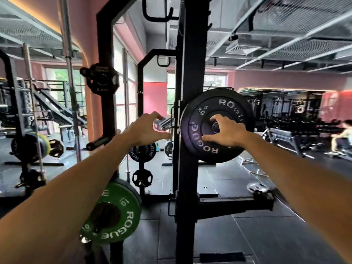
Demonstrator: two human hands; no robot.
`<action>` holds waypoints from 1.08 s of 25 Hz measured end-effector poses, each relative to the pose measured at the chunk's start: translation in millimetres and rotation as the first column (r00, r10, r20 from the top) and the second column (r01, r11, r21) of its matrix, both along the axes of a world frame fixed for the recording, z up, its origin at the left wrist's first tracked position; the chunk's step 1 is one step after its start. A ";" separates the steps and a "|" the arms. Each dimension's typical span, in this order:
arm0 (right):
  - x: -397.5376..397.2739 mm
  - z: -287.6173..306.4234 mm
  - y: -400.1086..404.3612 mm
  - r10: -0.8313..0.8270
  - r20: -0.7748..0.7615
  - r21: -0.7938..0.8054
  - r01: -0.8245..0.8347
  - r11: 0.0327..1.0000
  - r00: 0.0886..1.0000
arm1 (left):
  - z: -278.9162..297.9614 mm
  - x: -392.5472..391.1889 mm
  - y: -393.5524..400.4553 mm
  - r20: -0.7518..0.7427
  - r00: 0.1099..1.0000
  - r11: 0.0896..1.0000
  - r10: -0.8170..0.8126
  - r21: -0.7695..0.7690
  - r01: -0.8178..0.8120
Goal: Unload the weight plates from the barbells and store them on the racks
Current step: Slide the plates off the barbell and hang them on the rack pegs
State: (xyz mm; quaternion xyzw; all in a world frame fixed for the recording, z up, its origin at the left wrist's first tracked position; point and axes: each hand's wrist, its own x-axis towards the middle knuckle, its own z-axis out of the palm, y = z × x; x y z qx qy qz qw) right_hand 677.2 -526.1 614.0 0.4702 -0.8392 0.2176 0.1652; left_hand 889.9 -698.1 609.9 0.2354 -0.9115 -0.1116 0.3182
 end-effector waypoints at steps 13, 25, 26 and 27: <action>-229.8 8.3 116.0 -0.007 0.034 0.055 0.005 0.998 0.999 | -1.7 -213.5 89.6 -0.029 0.994 0.992 0.106 0.075 -0.104; -370.4 -5.0 1.2 0.025 0.193 -0.045 -0.017 0.999 0.981 | -13.1 -306.6 -39.7 -0.029 0.942 0.942 0.334 0.051 -0.332; -382.3 -5.7 -16.9 0.025 0.206 -0.055 -0.014 0.998 0.978 | -14.1 -317.2 -58.9 -0.021 0.936 0.935 0.352 0.051 -0.351; -396.3 -6.6 -35.0 0.026 0.223 -0.070 -0.011 0.998 0.975 | -15.4 -327.7 -79.9 -0.018 0.933 0.932 0.360 0.058 -0.358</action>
